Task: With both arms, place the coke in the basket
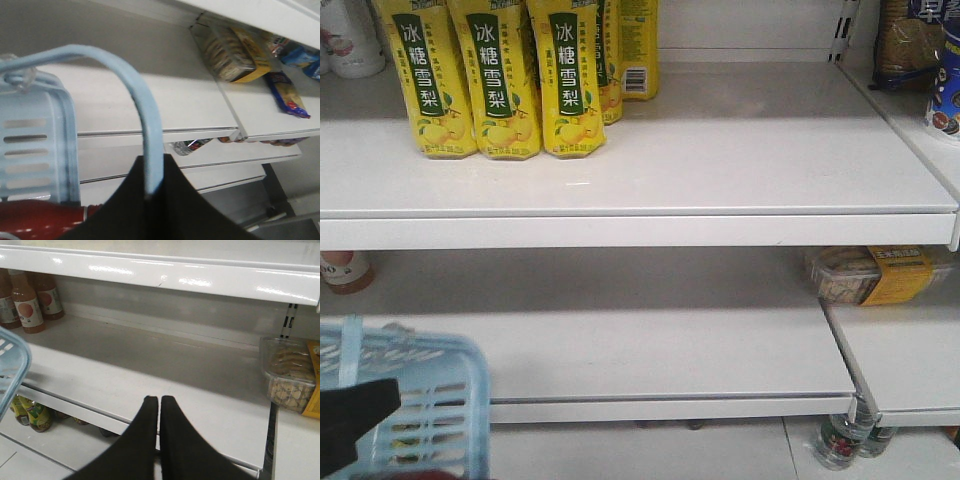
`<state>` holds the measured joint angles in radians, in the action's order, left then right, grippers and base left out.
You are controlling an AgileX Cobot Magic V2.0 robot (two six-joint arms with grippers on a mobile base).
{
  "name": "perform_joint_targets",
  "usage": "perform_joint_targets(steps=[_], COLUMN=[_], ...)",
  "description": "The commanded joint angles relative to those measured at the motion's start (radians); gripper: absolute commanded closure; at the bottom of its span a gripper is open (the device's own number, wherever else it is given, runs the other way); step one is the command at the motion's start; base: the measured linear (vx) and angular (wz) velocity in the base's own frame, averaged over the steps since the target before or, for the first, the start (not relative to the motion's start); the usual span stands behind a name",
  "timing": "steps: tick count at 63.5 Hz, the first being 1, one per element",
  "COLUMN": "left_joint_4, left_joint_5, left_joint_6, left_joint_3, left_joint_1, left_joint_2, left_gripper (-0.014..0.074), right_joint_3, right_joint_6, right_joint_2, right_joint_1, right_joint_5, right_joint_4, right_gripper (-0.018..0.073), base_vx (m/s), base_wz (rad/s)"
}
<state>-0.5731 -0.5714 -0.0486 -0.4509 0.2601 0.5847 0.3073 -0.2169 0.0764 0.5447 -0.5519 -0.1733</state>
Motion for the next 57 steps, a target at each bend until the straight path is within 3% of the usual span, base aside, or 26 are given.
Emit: perform_joint_targets(steps=[1,5,12,22,32,37,48,57], left_joint_4=[0.109,0.179,0.28,0.304,0.407,0.458,0.671,0.703], left_joint_5=[0.085,0.104,0.182,0.329,0.434,0.444,0.447,0.453], left_joint_6=[-0.134,-0.18,-0.18,-0.177,-0.178,-0.178,-0.178,-0.177], left_joint_3=[0.035,0.088,0.197,0.339,0.468,0.491,0.491,0.491], left_joint_1=[0.003,0.003,0.003,0.002,0.002,0.002,0.001,-0.021], left_joint_2=[-0.104,-0.166,-0.268,-0.38,-0.459,-0.49,-0.564,-0.613], left_gripper=[0.0603,0.0603,0.0603,0.0603,0.0603,0.0603,0.0603,0.0603], right_joint_3=[0.025,0.025,0.025,0.025,0.025,0.025,0.025,0.025], right_joint_6=[0.002,0.002,0.002,0.002,0.002,0.002,0.002,0.002], right_joint_2=[0.012,0.012,0.012,0.012,0.012,0.012,0.012,0.012], right_joint_1=[-0.005,-0.005,-0.005,-0.005,-0.005,-0.005,-0.005,-0.005], right_joint_5=[0.07,0.07,0.07,0.07,0.07,0.069,0.069,0.069], right_joint_4=[-0.017,-0.017,-0.017,-0.017,-0.017,-0.017,-0.018,-0.017], right_gripper=[0.0564,0.0564,0.0564,0.0564,0.0564,0.0564,0.0564,0.0564], base_vx=[0.0,0.0,0.0,0.0,0.0,0.0,0.0,0.0], base_wz=[0.0,0.0,0.0,0.0,0.0,0.0,0.0,0.0])
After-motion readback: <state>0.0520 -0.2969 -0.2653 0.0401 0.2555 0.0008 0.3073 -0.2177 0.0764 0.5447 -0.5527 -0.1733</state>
